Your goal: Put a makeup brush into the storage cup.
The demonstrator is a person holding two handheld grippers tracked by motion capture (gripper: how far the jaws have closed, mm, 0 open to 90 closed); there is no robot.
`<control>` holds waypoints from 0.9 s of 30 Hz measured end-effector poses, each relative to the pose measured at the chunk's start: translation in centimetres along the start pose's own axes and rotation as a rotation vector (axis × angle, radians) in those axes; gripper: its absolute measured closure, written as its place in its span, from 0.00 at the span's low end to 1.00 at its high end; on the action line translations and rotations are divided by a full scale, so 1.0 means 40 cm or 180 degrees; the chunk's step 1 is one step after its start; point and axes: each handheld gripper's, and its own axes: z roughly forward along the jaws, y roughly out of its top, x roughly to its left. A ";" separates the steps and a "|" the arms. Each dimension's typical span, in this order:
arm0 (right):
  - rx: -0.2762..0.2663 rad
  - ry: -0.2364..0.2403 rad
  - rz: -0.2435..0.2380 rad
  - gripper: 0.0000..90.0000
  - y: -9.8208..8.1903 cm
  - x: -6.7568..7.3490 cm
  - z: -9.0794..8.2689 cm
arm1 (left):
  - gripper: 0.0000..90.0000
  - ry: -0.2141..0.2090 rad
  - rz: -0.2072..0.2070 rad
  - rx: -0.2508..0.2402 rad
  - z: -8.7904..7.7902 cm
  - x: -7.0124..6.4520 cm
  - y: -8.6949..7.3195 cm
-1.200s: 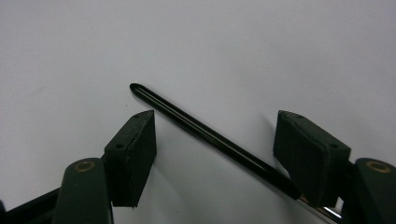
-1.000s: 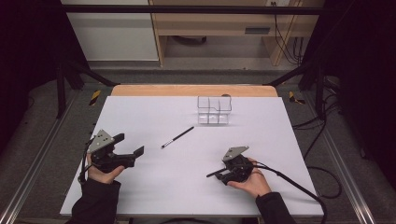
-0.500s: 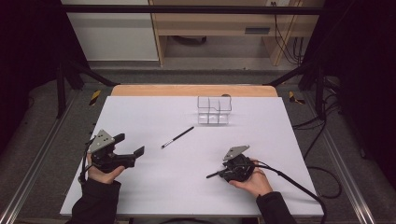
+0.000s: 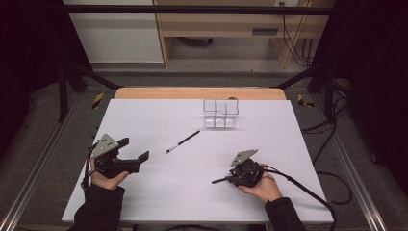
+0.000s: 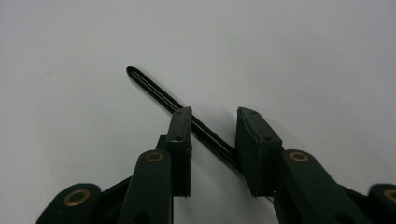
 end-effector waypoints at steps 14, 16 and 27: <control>0.0020 0.0069 -0.0058 0.85 -0.003 0.000 -0.013 | 0.08 -0.0004 0.0008 0.0006 -0.001 0.000 0.000; 0.0033 0.0099 -0.0068 0.85 -0.003 0.002 -0.014 | 0.08 -0.0005 0.0011 0.0007 0.000 0.000 0.000; 0.0085 0.0149 -0.0175 0.83 -0.006 0.007 -0.008 | 0.08 -0.0012 0.0013 0.0011 0.001 -0.001 -0.001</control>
